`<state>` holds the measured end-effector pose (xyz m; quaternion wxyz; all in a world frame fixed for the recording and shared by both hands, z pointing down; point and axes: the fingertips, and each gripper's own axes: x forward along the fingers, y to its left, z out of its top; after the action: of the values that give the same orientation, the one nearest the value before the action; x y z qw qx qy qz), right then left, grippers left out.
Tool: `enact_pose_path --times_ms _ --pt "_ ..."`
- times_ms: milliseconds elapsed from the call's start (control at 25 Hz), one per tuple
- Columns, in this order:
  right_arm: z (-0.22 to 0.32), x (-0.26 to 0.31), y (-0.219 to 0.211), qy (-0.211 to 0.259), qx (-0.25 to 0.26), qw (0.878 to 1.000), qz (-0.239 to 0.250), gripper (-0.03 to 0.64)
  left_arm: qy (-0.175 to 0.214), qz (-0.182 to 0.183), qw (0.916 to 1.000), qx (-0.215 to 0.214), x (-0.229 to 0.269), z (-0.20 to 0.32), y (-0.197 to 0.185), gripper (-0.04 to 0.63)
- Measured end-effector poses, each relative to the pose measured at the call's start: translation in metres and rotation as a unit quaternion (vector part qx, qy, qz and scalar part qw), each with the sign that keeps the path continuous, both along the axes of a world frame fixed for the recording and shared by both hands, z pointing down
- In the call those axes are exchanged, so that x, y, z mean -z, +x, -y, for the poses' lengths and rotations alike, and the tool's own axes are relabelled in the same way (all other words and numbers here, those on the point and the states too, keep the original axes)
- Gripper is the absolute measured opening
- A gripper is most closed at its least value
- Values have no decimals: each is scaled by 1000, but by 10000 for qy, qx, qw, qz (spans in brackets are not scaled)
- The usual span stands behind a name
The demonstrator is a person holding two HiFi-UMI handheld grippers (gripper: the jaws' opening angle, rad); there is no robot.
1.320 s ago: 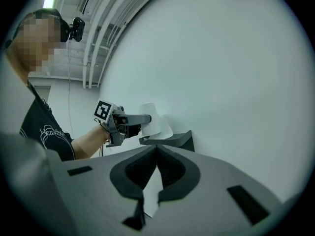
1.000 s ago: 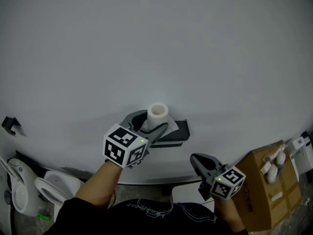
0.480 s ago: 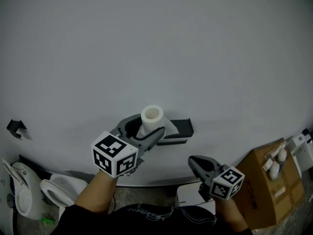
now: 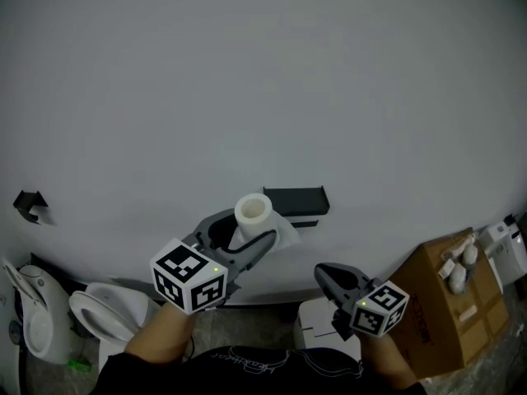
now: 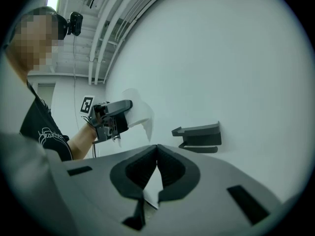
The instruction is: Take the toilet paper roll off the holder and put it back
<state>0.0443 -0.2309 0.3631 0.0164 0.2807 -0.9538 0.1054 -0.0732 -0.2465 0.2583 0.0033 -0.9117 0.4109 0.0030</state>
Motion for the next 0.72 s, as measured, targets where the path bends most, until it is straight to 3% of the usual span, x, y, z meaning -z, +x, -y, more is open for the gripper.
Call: enact_pose_path --times_ms 480,720 --pt "-43 -13 -4 -109 -220 9997 68 5 -554 96 9984 -53 -65 -39 -5 270" --pt "-57 -14 -6 -2 -301 9995 42 5 -629 163 9979 -62 -87 -59 -9 270"
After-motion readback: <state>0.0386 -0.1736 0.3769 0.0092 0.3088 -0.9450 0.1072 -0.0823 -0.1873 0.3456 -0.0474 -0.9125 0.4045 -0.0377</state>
